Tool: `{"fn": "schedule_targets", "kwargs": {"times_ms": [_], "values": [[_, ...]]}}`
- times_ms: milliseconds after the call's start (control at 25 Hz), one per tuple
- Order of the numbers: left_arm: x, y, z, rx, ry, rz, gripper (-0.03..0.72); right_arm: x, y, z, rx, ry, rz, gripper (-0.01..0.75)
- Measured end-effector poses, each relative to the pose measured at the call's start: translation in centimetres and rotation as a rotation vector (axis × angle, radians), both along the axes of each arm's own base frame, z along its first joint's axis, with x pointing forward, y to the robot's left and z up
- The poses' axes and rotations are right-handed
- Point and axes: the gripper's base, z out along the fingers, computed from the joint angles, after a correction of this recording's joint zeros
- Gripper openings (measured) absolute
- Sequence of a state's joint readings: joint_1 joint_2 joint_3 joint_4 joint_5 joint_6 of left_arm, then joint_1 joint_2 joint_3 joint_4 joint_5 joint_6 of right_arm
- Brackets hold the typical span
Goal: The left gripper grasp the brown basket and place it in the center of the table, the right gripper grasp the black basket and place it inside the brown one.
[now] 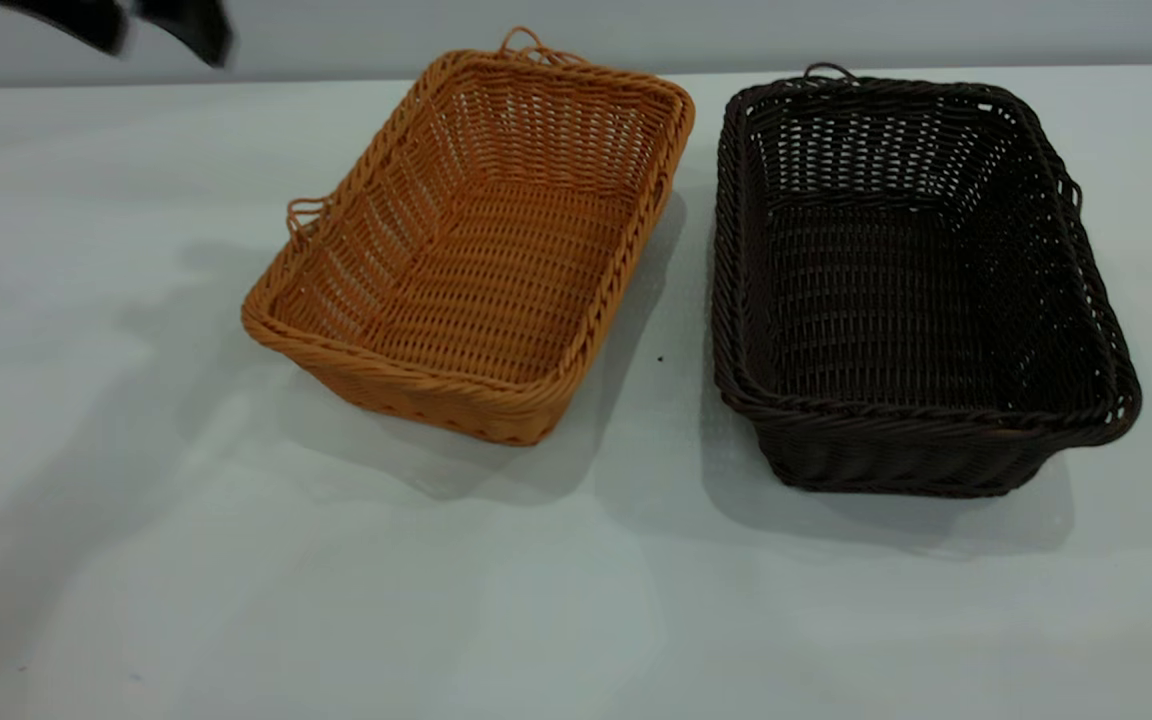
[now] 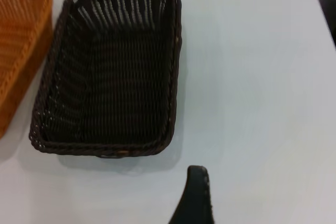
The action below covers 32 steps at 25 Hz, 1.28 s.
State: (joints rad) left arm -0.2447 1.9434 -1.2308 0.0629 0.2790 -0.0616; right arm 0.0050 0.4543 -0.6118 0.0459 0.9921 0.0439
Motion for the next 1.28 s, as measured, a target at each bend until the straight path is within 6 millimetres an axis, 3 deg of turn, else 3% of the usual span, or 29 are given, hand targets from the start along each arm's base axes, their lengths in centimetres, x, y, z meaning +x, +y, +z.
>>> {"fn": "schedule_targets", "kwargs": {"times_ms": [320,680,800,920,1040,1080,1200,1280], "values": [[3.3,-4.5,-5.1,0.005,0.004,-0.092,0.509,5.0,0.7,-1.7,0.084,0.159,0.01,0.587],[5.0,-5.4,-10.9,0.033,0.05,-0.129,0.505,9.6,2.7,-5.3,0.311,0.412,0.07,0.587],[5.5,-5.7,-12.2,0.03,0.042,-0.134,0.446,11.2,3.5,-6.8,0.433,0.492,0.067,0.587],[5.6,-5.8,-13.3,0.027,0.039,-0.134,0.303,12.9,4.4,-8.4,0.576,0.569,0.04,0.587],[5.7,-5.9,-13.4,0.013,0.019,-0.129,0.113,14.5,5.3,-10.5,0.695,0.653,-0.001,0.587],[5.8,-5.9,-13.3,0.01,0.015,-0.128,0.087,15.0,5.6,-11.3,0.719,0.679,-0.012,0.587],[6.0,-5.8,-12.0,0.012,-0.01,-0.139,0.083,16.2,7.5,-14.2,0.794,0.79,-0.059,0.587],[6.4,-5.3,-10.0,0.006,-0.043,-0.127,0.081,16.7,8.8,-16.3,0.822,0.842,-0.103,0.587]]}}
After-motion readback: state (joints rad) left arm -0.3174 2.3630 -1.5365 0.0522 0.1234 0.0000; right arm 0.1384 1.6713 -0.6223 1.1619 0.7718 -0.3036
